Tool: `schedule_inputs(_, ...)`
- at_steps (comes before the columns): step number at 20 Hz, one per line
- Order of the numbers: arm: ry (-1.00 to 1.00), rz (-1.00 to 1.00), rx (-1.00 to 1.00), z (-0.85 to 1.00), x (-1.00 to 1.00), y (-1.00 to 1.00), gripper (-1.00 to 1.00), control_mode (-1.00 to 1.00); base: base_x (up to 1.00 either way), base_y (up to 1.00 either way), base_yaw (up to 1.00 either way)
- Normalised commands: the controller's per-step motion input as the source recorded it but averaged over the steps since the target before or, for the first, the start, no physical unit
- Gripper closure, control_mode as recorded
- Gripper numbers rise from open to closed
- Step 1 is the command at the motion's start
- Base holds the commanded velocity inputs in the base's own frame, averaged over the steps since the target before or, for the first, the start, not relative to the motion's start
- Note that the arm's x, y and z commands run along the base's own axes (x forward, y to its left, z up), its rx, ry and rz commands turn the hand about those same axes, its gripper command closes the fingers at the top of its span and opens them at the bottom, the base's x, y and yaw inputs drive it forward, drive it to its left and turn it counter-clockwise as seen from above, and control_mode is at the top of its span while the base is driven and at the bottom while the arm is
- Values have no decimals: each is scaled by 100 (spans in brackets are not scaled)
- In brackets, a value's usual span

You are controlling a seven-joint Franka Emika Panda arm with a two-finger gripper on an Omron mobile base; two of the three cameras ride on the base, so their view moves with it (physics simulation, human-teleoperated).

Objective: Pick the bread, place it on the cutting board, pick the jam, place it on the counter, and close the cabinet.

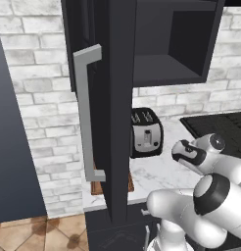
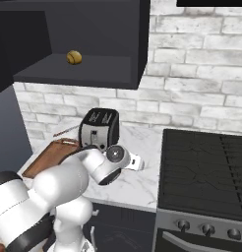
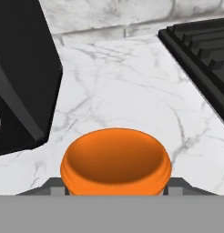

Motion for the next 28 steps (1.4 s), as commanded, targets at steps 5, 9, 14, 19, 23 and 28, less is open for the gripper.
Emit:
schedule_inputs(5,0,0,0,-21,0,0,100,-100,0,0,0)
schedule_inputs(9,0,0,0,-19,0,0,100,-100,0,0,0)
schedule_inputs(14,0,0,0,-18,0,0,100,-100,0,0,0)
schedule_inputs(19,0,0,0,-19,0,0,100,-100,0,0,0)
schedule_inputs(23,0,0,0,-20,0,0,100,-100,0,0,0)
schedule_inputs(28,0,0,0,-22,0,0,100,-100,0,0,0)
